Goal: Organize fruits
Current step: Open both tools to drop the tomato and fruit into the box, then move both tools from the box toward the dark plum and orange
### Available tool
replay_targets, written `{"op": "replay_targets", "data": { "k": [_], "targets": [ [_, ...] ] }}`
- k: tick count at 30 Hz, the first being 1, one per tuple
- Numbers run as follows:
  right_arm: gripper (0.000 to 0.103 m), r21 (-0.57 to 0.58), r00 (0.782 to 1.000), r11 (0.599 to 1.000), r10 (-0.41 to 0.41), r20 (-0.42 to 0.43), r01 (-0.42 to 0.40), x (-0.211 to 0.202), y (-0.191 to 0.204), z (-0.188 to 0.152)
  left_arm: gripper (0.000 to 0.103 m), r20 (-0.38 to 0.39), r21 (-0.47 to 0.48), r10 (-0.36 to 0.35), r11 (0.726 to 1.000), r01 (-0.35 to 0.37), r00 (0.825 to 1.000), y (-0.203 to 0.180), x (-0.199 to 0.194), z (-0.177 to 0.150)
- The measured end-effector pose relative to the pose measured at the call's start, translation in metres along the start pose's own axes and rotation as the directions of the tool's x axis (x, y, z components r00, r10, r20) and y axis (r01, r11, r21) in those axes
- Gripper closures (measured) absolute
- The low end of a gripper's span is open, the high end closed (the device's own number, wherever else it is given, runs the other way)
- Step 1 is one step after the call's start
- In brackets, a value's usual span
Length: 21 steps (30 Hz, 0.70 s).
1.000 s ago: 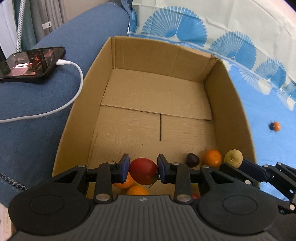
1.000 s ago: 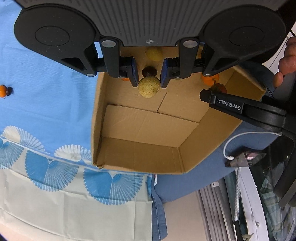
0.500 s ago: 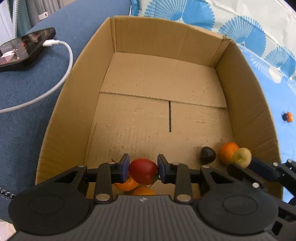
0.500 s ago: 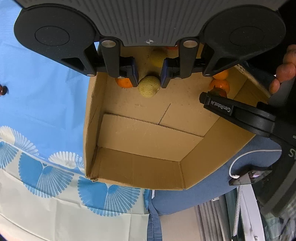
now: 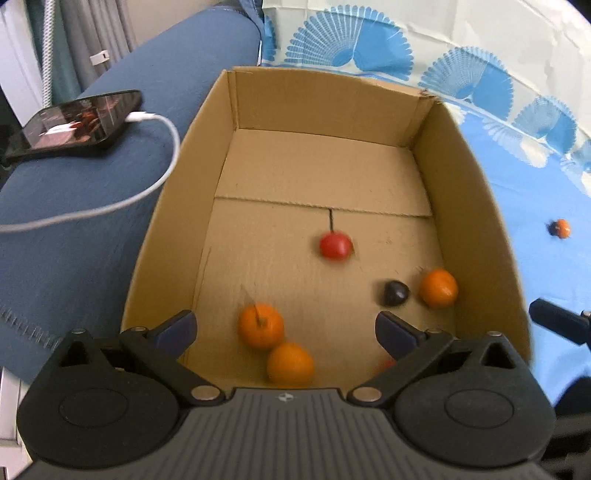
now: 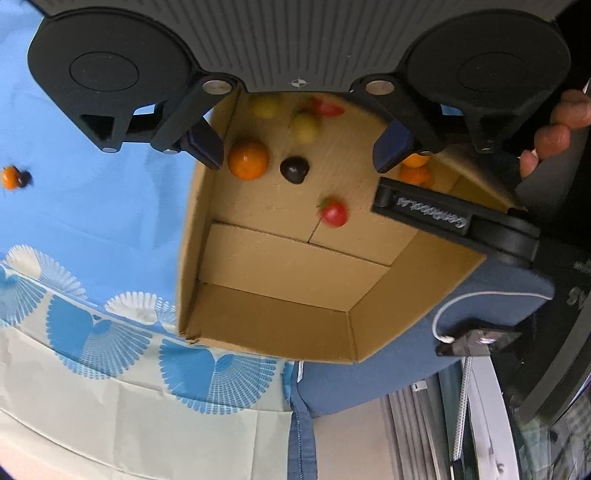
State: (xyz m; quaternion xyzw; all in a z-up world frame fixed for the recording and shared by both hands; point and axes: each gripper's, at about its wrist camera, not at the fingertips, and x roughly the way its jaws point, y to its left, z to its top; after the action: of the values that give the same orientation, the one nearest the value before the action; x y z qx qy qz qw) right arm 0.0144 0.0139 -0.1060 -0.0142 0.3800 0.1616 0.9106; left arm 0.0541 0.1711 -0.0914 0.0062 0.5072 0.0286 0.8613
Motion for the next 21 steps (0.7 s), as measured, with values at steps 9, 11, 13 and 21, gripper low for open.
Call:
{"op": "replay_targets", "data": {
  "k": [9,11,13,21],
  "targets": [
    [0.006,0.077,0.991,0.996,-0.058,0.118,0.049,-0.094,0.003,-0.026,0.0,0.097,0.011,0.037,0.999,-0.038,0.995,-0.007,-0.083,-0.054],
    [0.006,0.075,0.986,0.996,-0.063,0.152,0.052,-0.11,0.005,-0.032,0.0,0.113,0.002,0.04,0.999,-0.041,0.993,-0.008,-0.095,-0.063],
    [0.005,0.073,0.983,0.996,-0.059,0.176,0.047,-0.123,0.009,-0.037,0.0,0.125,-0.015,0.047,0.999,-0.046,0.991,-0.009,-0.104,-0.07],
    [0.004,0.052,0.972,0.998,-0.048,0.229,0.037,-0.158,0.02,-0.05,0.0,0.178,-0.038,0.064,0.998,-0.058,0.982,-0.017,-0.138,-0.099]
  ]
}}
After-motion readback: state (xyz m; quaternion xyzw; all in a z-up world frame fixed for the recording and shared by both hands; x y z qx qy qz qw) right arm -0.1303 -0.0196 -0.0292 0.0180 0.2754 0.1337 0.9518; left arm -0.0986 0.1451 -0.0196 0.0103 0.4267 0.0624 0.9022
